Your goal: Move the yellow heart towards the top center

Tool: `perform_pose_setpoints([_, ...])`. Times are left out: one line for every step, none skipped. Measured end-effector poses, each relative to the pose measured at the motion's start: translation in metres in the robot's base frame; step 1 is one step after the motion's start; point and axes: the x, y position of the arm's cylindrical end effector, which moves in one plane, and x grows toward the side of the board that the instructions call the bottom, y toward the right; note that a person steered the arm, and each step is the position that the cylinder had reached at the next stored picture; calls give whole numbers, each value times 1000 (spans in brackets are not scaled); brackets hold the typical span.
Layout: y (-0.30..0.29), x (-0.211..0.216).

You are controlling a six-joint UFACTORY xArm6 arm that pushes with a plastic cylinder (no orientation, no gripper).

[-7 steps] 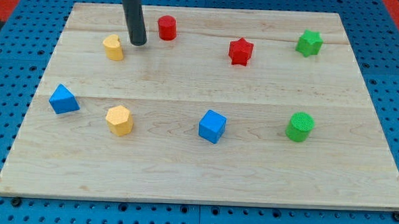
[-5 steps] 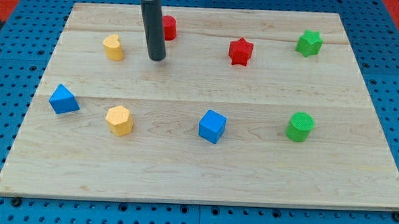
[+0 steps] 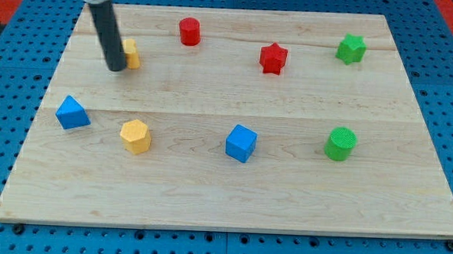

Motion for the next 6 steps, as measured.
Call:
perform_pose_setpoints([23,-2])
perform_pose_setpoints([41,25])
perform_pose_setpoints([43,-18])
perform_pose_setpoints([8,-48])
perform_pose_setpoints([21,-27])
perform_pose_setpoints([42,-6])
